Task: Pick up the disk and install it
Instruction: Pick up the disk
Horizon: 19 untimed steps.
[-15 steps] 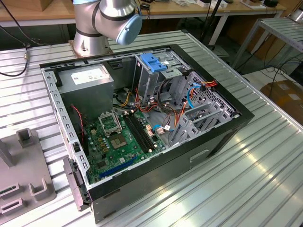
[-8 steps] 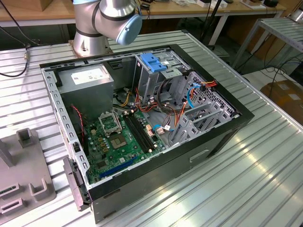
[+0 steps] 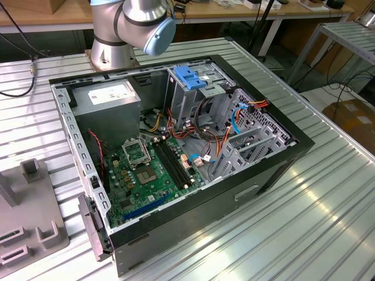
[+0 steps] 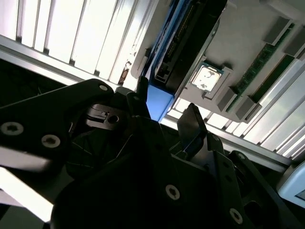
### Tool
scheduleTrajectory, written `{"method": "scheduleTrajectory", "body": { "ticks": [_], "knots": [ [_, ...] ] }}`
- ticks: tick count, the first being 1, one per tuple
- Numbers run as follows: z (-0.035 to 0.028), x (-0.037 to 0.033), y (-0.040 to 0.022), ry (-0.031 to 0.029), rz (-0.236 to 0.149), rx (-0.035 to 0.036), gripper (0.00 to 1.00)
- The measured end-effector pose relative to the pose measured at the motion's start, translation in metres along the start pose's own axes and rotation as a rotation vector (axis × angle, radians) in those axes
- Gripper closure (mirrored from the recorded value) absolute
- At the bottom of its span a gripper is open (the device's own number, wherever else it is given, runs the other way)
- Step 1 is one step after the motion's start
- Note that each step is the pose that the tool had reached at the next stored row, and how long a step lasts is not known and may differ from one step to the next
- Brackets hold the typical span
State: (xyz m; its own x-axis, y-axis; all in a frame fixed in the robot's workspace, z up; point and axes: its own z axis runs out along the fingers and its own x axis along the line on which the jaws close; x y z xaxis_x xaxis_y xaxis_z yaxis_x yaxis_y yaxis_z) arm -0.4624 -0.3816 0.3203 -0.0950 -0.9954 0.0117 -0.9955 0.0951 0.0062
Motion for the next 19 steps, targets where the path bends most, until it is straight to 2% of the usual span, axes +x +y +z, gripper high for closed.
{"method": "scheduleTrajectory", "body": {
  "ticks": [4,19],
  "knots": [
    [0.0087,-0.0006,0.0006,0.0000,-0.001,0.0001,0.47],
    [0.0177,-0.0068,0.0011,0.0001,-0.001,0.0000,0.47]
  ]
}}
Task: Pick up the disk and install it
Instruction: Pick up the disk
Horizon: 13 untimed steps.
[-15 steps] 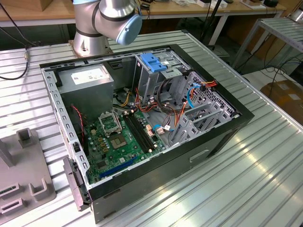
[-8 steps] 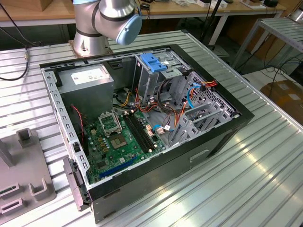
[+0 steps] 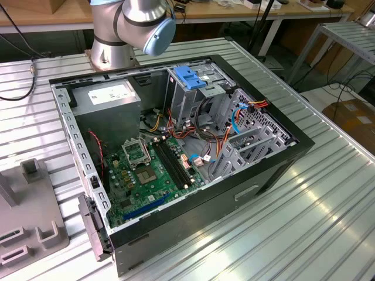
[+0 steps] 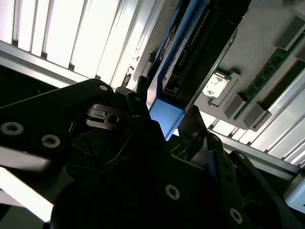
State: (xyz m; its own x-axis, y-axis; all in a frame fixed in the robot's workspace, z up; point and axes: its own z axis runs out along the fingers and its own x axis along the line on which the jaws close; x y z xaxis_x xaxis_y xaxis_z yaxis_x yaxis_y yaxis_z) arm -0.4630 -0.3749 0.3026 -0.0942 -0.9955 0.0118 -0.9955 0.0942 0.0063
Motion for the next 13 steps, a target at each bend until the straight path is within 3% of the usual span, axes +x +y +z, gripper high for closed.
{"method": "scheduleTrajectory", "body": {
  "ticks": [9,10,13],
  "knots": [
    [0.0023,-0.0009,0.0000,0.0000,0.000,0.0001,0.49],
    [0.0023,-0.0009,0.0000,0.0000,0.000,0.0000,0.56],
    [0.0024,-0.0005,0.0000,-0.0001,0.000,0.0002,0.56]
  ]
}}
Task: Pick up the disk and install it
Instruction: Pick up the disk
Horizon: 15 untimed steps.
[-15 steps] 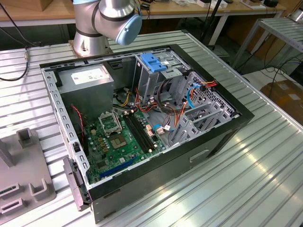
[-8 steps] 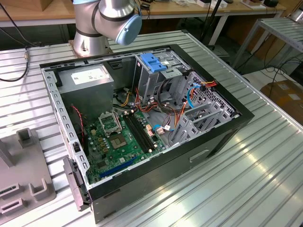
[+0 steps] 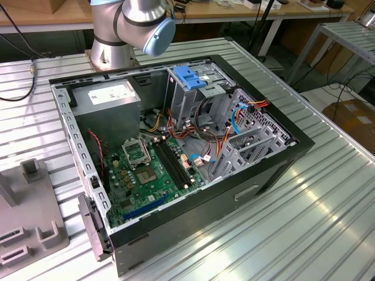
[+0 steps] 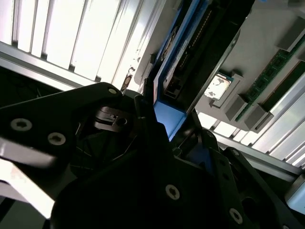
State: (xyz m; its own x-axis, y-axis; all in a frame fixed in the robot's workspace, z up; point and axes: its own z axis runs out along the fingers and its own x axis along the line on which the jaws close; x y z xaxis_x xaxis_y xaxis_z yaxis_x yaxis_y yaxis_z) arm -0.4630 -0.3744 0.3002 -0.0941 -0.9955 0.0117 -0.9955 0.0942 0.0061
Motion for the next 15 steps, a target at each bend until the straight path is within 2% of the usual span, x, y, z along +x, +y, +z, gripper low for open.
{"method": "scheduleTrajectory", "body": {
  "ticks": [10,12,15],
  "knots": [
    [0.0001,0.0024,-0.0002,0.0001,0.000,-0.0002,0.56],
    [0.0001,0.0025,-0.0003,0.0002,0.000,-0.0002,0.62],
    [0.0002,0.0024,-0.0003,0.0001,0.000,-0.0002,0.62]
  ]
}}
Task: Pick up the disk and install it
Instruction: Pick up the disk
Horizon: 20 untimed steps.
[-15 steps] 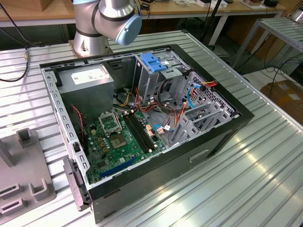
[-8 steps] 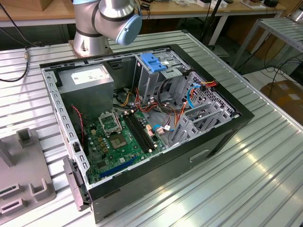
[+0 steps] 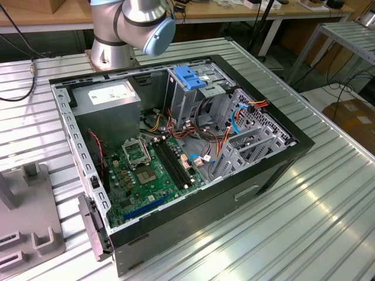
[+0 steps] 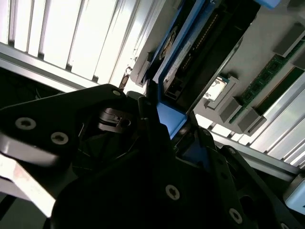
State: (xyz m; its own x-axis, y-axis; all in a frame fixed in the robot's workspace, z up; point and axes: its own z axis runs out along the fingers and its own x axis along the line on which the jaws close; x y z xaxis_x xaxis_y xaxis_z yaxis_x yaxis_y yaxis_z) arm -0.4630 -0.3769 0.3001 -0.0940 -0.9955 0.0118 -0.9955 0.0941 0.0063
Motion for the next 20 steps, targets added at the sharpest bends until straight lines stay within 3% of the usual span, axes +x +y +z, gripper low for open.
{"method": "scheduleTrajectory", "body": {
  "ticks": [10,15,20],
  "knots": [
    [0.0001,0.0000,0.0000,0.0000,-0.003,0.0000,0.63],
    [0.0005,0.0007,-0.0001,0.0004,-0.065,0.0007,0.63],
    [0.0006,0.0008,-0.0001,0.0004,-0.072,0.0009,0.63]
  ]
}}
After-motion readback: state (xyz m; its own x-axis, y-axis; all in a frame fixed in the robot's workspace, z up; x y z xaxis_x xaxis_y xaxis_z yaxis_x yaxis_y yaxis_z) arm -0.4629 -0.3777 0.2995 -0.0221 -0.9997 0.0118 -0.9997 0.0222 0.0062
